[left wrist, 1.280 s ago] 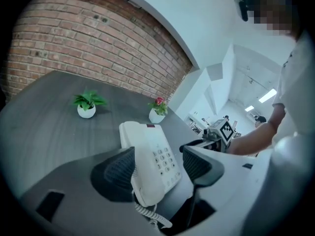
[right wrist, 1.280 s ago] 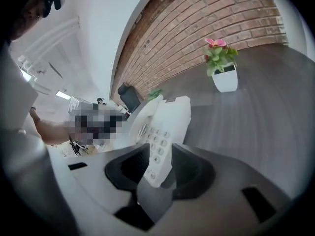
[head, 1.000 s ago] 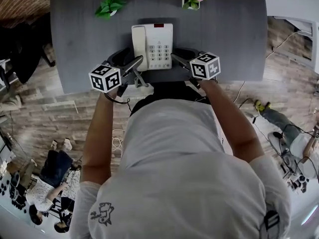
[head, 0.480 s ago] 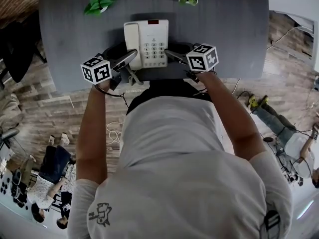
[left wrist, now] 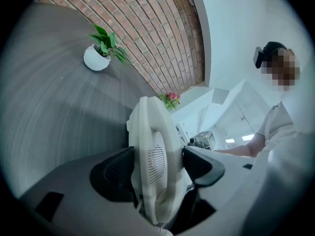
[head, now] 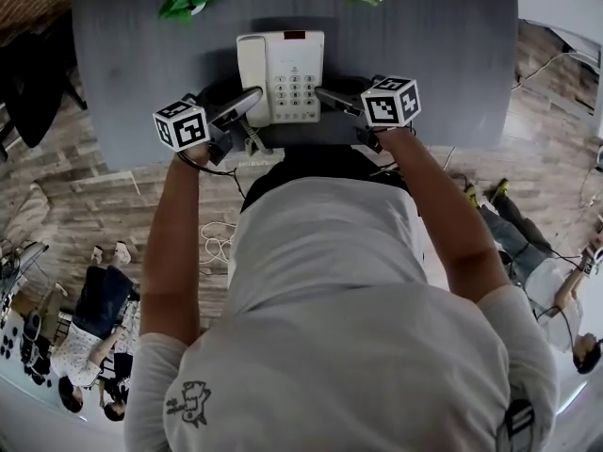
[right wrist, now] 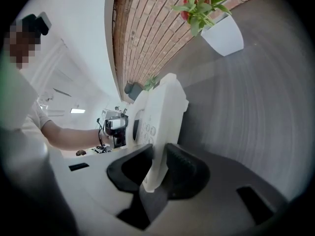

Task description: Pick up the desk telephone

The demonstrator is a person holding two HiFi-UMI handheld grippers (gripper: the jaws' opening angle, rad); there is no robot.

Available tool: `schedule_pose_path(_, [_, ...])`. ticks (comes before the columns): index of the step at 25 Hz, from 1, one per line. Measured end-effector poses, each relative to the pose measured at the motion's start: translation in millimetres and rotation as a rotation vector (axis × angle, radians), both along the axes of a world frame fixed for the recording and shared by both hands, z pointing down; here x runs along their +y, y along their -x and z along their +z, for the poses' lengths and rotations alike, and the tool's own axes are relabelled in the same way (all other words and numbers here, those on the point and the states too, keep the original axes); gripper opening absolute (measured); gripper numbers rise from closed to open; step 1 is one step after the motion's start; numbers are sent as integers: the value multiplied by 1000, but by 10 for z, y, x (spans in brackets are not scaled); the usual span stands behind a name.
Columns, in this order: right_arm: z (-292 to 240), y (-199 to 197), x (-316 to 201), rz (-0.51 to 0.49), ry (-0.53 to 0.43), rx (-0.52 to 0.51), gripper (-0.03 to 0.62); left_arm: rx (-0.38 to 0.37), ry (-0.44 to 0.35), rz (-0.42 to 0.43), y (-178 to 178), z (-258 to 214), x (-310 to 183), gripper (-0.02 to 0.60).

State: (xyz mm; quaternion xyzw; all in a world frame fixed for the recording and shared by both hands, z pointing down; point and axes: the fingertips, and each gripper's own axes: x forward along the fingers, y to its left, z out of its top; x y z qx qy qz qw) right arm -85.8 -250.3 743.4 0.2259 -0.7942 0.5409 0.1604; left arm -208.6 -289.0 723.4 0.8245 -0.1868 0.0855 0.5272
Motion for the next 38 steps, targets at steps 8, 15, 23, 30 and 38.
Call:
schedule_pose_path(8, [-44,-34,-5,-14,-9,41,78,-49,13,-51,-11,-56,40,308])
schedule_pose_path(15, [-335,-47,70,-30,-52,38,75,-60,-38,-72,-12,-368,163,305])
schedule_pose_path(23, [-889,113,78,-63,-155,31,75,-45,-130,-119,163,-940,223,305])
schedule_pose_path(30, [-1320,301,184,-93,-238,50,77,-32,-212,-154,367,-1390,380,304])
schedule_pose_path(38, [-1706,428,178,-90,-318,46,77,-21,-292,-182,499,-1789,407,302])
